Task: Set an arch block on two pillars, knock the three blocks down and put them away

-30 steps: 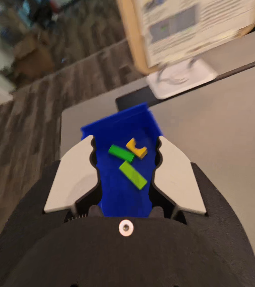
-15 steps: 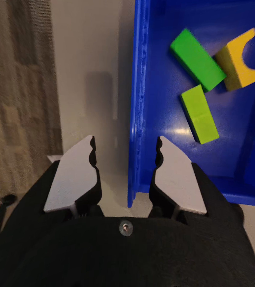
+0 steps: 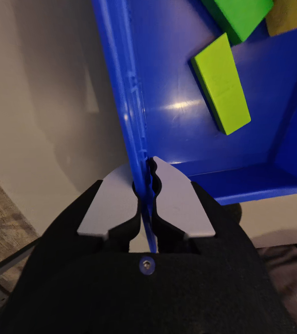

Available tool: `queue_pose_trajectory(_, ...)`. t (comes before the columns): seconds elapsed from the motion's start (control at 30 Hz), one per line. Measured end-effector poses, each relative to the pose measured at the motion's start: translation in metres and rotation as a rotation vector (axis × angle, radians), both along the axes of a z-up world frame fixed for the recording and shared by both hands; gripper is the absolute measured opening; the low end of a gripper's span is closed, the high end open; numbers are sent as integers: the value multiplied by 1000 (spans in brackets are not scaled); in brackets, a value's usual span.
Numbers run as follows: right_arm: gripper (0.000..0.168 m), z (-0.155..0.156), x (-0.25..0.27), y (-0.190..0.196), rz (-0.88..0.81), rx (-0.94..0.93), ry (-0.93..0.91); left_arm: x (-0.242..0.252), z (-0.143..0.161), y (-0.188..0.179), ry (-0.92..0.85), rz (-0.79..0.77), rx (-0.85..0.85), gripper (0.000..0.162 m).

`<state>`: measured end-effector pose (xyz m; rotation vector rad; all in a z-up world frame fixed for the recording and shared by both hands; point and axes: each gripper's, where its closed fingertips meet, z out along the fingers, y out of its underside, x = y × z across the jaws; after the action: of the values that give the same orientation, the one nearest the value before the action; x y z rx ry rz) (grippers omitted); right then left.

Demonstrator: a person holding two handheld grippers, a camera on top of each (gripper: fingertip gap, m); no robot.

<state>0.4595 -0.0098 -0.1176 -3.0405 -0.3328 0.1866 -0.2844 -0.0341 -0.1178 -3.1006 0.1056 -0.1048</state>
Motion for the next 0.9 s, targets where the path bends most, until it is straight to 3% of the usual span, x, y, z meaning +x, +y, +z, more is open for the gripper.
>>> queue_pose_trajectory(0.13, 8, 0, -45, 3, 1, -33, 28, 62, -2, 20, -1, -146, 20, 11)
queue_pose_trajectory(0.27, 11, -4, -85, 8, 56, -20, 13, 114, -3, 31, 46, -254, 46, 25)
queue_pose_trajectory(0.47, 17, -9, -134, 4, 138, -11, 25, 145, -5, 25, 181, -375, 29, 37)
queue_pose_trajectory(0.63, 22, -10, -162, -6, 183, -19, 75, 171, -4, 4, 94, -472, -19, 45)
queue_pose_trajectory(0.77, 26, -14, -167, -14, 179, -73, 137, 172, -2, -18, 37, -494, -99, 36)
queue_pose_trajectory(0.9, 27, -16, -170, -6, 96, -127, 211, 183, -1, -26, -23, -578, -104, 46)
